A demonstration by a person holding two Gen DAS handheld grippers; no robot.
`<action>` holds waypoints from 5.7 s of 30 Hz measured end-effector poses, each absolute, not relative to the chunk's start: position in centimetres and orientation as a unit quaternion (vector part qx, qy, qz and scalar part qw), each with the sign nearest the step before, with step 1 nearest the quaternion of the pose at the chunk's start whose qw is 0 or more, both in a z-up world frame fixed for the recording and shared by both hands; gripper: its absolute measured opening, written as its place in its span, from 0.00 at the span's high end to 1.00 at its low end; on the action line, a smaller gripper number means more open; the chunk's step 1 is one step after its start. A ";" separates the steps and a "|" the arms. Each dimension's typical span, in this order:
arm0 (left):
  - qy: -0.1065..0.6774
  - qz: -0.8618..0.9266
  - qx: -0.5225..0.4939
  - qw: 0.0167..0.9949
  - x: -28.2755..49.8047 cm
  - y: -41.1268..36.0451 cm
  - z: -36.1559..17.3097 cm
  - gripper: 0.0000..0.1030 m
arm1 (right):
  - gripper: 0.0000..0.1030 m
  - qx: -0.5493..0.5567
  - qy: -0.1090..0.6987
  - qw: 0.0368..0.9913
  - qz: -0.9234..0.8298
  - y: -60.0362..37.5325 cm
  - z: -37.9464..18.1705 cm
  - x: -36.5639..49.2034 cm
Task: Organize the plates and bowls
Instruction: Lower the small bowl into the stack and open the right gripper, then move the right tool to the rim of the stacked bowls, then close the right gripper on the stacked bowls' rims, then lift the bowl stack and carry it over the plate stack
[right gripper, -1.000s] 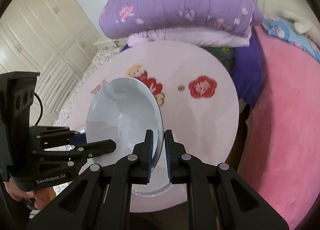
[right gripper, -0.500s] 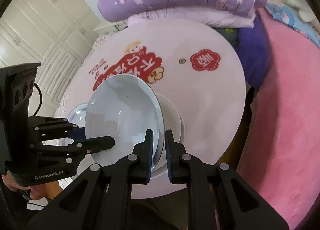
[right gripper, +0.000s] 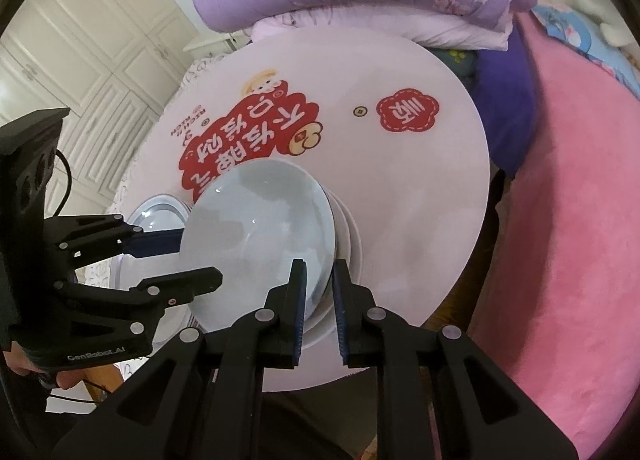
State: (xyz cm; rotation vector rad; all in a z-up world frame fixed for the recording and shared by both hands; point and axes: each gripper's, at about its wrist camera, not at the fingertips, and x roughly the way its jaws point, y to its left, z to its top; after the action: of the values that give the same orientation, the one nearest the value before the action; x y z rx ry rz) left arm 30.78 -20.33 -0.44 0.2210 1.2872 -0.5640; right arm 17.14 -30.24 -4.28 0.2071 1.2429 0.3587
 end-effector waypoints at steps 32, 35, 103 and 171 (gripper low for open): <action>0.615 -0.280 -0.123 0.726 31.7 -13.7 -2.9 0.01 | 0.00 0.184 0.539 0.813 0.122 -34.1 -4.3 17.7; 0.619 -0.277 -0.150 0.719 31.4 -12.8 -3.6 0.01 | 0.00 0.184 0.540 0.812 0.124 -34.0 -4.4 17.5; 0.634 -0.205 -0.236 0.707 32.8 -15.0 -10.0 0.59 | 0.49 0.235 0.587 0.760 0.147 -30.6 -10.6 17.8; 0.565 -0.143 -0.244 0.775 29.2 -0.8 1.4 0.58 | 0.56 0.197 0.537 0.779 0.256 -19.1 -2.4 18.9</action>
State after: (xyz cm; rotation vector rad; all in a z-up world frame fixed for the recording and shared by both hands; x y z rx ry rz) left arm 29.19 -0.76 1.39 -0.5281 1.2235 -0.3102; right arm 18.87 -19.13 -2.41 0.4251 1.1607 0.5531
